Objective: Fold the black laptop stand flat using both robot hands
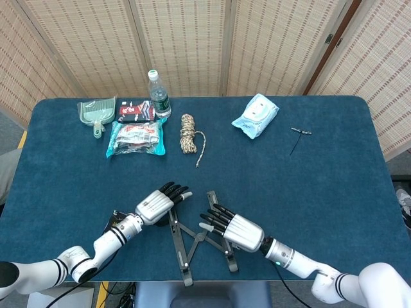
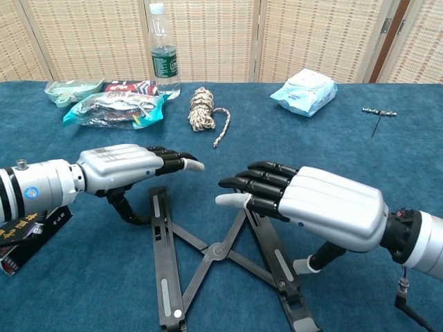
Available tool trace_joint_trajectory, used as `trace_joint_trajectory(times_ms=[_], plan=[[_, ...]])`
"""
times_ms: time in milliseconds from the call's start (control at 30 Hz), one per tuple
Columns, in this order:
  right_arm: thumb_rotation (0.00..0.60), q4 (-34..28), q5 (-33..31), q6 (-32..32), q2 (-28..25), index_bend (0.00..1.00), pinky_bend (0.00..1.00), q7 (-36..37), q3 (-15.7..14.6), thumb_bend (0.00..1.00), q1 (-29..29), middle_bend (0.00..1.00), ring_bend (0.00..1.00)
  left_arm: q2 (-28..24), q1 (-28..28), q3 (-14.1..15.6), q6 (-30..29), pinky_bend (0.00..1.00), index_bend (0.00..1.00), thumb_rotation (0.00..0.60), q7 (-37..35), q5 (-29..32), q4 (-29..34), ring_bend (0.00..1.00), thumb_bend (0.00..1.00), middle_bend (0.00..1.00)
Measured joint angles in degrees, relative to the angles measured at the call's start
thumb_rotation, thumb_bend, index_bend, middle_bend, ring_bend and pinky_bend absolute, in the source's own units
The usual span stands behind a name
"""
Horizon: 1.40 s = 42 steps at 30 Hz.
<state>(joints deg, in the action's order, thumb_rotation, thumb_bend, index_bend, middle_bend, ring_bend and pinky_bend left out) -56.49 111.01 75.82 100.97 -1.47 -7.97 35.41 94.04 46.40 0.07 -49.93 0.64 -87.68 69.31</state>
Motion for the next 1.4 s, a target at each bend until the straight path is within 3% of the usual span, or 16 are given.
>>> trace_joint_trajectory(times_ms=[833,1400], plan=[[0.6,4.3,-0.9,1.4,6.0,0.0,0.0,-3.3,1.8,0.0,1.1,0.0,0.0,0.4,1.4,-0.7,2.5,0.0,0.0,0.6,0.4,1.4,0.2,0.0,0.26,0.0],[0.6,8.6,-0.5,2.3,8.8,0.0,0.0,-2.9,2.1,0.0,3.4,0.0,0.0,-2.4,3.9,0.0,5.3,0.0,0.0,0.6,-3.3,-0.2,2.8,0.0,0.26,0.0]])
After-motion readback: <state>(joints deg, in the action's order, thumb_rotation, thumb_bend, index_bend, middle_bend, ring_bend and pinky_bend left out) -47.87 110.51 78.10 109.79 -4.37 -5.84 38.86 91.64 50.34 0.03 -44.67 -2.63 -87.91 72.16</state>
